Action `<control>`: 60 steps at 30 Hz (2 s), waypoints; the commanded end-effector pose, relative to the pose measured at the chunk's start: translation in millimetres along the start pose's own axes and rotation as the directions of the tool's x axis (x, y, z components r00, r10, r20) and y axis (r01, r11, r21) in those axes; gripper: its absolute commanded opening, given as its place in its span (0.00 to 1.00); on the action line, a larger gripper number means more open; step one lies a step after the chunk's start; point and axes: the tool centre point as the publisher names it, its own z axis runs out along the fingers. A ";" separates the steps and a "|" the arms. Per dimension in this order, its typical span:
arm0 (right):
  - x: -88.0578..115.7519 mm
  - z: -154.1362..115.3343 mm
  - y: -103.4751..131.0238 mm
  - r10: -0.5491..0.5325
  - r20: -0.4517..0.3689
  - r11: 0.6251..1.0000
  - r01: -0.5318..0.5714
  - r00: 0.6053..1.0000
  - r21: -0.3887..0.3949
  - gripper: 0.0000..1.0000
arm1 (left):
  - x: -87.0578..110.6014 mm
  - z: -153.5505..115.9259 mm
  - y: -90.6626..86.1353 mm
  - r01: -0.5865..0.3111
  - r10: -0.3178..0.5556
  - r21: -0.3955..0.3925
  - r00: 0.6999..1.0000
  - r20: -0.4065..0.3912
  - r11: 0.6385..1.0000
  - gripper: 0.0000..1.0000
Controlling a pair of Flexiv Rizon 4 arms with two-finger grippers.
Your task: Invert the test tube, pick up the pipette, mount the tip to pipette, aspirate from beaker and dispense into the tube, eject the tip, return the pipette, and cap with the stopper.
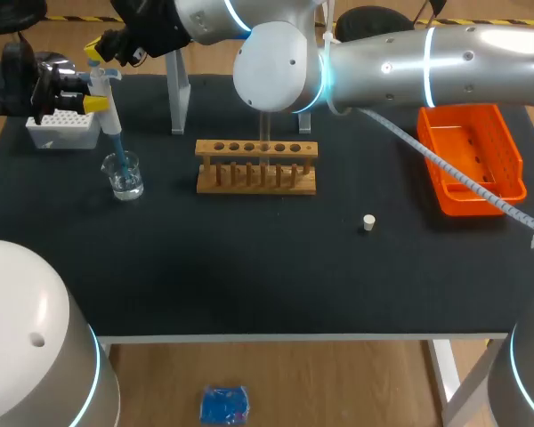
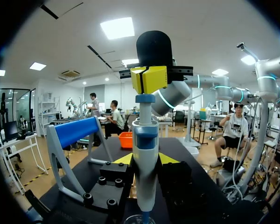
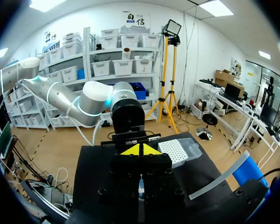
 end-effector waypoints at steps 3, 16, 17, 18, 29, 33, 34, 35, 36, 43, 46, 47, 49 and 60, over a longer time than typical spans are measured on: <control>-1.1 2.1 -1.4 0.003 0.003 1.000 -0.003 1.000 0.012 0.00 | -1.2 -1.0 -1.4 -0.001 0.001 0.001 1.000 -0.003 1.000 0.00; -4.7 5.3 -4.8 0.003 -0.001 1.000 -0.003 1.000 0.026 0.00 | -1.2 -1.0 -1.4 -0.001 0.001 0.001 1.000 -0.003 1.000 0.00; -5.2 6.0 -5.4 0.003 -0.001 1.000 -0.003 1.000 0.027 0.00 | -1.2 -1.0 -1.4 -0.001 0.001 0.001 1.000 -0.003 1.000 0.00; -5.7 6.8 -6.2 0.003 -0.002 1.000 -0.003 1.000 0.028 0.00 | -1.2 -1.0 -1.4 -0.001 0.001 0.001 1.000 -0.003 1.000 0.00; -6.7 12.5 -10.1 -0.001 -0.006 0.999 0.001 1.000 0.045 0.00 | -1.2 -1.0 -1.4 -0.001 0.001 0.001 1.000 -0.003 1.000 0.00; -6.2 14.5 -12.3 -0.001 -0.006 0.999 0.001 1.000 0.048 0.00 | -1.2 -1.0 -1.4 -0.001 0.001 0.001 1.000 -0.003 1.000 0.00; -6.2 15.1 -13.4 0.000 -0.007 0.999 0.001 1.000 0.050 0.00 | -1.2 -1.0 -1.4 -0.001 0.001 0.001 1.000 -0.003 1.000 0.00; -6.1 16.1 -14.8 0.000 -0.007 0.999 0.000 1.000 0.052 0.00 | -1.2 -1.0 -1.4 -0.001 0.001 0.001 1.000 -0.003 1.000 0.00; -6.0 16.7 -16.1 0.000 -0.007 0.999 0.000 1.000 0.054 0.00 | -1.2 -1.0 -1.4 -0.001 0.001 0.001 1.000 -0.003 1.000 0.00; -5.9 19.0 -22.5 0.007 -0.009 0.998 -0.006 1.000 0.064 0.00 | -1.2 -1.0 -1.4 -0.001 0.001 0.001 1.000 -0.003 1.000 0.00; -5.8 19.1 -23.1 0.009 -0.010 0.998 -0.009 1.000 0.066 0.00 | -1.2 -1.0 -1.4 -0.001 0.001 0.001 1.000 -0.003 1.000 0.00; -5.8 19.1 -23.1 0.009 -0.010 0.998 -0.009 1.000 0.066 0.00 | -1.2 -1.0 -1.4 -0.001 0.001 0.001 1.000 -0.003 1.000 0.00; -5.5 18.8 -22.9 0.009 -0.010 0.998 -0.008 1.000 0.066 0.00 | -1.2 -1.0 -1.4 -0.001 0.001 0.001 1.000 -0.003 1.000 0.00; 1.1 9.5 -7.9 -0.018 -0.004 0.999 0.018 1.000 0.042 0.00 | -1.2 -1.0 -1.4 -0.001 0.001 0.001 1.000 -0.003 1.000 0.00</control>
